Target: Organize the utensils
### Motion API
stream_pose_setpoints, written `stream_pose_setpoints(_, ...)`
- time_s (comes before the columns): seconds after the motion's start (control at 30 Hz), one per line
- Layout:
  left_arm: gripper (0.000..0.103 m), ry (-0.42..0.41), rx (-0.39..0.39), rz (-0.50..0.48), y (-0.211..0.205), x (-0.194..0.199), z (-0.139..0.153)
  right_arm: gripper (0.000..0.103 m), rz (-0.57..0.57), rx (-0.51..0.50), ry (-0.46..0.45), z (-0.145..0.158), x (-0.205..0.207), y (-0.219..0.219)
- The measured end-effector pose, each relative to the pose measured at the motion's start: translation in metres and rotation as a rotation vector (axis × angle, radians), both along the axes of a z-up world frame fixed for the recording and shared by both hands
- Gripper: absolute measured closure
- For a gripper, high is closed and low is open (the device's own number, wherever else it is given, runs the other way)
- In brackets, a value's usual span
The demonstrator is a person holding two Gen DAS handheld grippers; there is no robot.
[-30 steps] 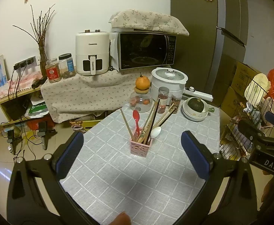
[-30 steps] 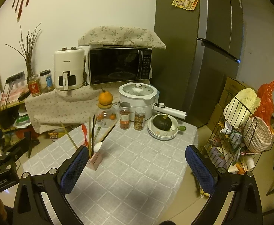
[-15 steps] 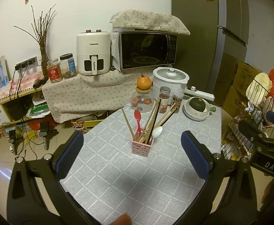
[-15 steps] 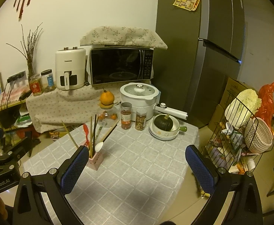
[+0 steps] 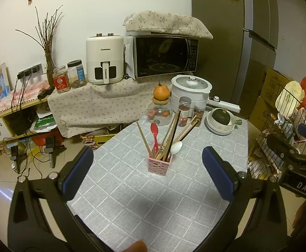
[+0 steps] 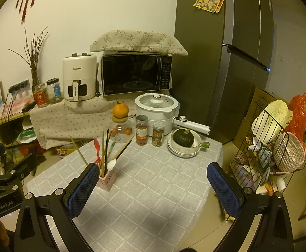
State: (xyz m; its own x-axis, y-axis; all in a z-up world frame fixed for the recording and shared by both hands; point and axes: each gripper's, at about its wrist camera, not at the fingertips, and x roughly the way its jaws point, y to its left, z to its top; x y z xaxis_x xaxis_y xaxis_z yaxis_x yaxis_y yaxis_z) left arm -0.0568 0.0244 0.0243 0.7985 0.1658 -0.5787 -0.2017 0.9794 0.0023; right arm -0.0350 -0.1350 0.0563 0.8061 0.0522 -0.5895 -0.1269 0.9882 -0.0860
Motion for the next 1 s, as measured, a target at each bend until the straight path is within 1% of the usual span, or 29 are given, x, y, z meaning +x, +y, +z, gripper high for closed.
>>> stream_pose_setpoints(1.0, 0.000, 0.019, 0.007, -0.011, -0.0027, 0.0006, -0.0016, 0.000, 0.002, 0.001, -0.002, 0.0002, 0.0003, -0.0001)
